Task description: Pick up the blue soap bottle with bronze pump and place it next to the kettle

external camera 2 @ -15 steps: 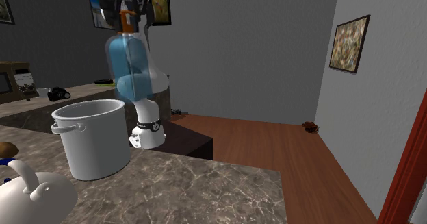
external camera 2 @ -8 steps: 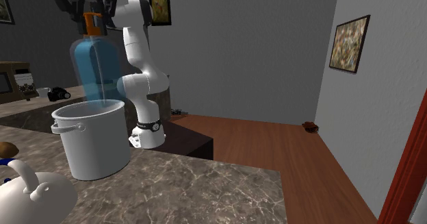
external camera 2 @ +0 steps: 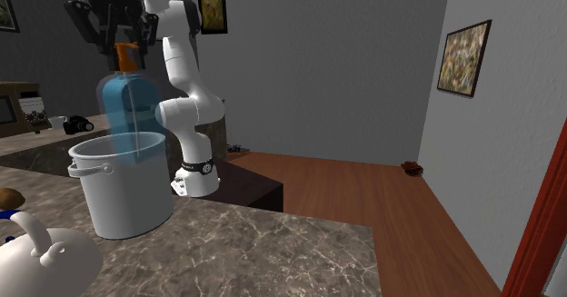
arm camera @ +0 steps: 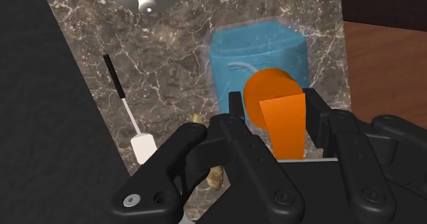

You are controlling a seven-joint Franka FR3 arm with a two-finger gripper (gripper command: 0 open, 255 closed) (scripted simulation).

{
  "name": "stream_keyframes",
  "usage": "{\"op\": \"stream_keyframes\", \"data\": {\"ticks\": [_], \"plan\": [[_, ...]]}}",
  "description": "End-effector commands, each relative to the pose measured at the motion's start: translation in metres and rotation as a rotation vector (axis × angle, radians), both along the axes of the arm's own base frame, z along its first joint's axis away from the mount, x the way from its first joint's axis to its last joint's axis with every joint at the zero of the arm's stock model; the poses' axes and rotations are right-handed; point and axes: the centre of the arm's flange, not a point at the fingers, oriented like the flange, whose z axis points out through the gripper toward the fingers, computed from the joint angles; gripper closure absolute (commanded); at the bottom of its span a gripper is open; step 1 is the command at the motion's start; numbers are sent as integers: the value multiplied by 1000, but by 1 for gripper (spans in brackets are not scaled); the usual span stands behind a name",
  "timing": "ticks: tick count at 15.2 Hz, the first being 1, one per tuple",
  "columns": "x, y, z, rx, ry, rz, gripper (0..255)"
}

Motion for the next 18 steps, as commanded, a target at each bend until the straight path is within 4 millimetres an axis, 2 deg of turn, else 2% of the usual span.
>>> {"op": "stream_keyframes", "data": {"ticks": [1, 18], "plan": [[-1, -1, -10, 0, -1, 0, 255], [-1, -1, -100, 0, -1, 0, 255]]}}
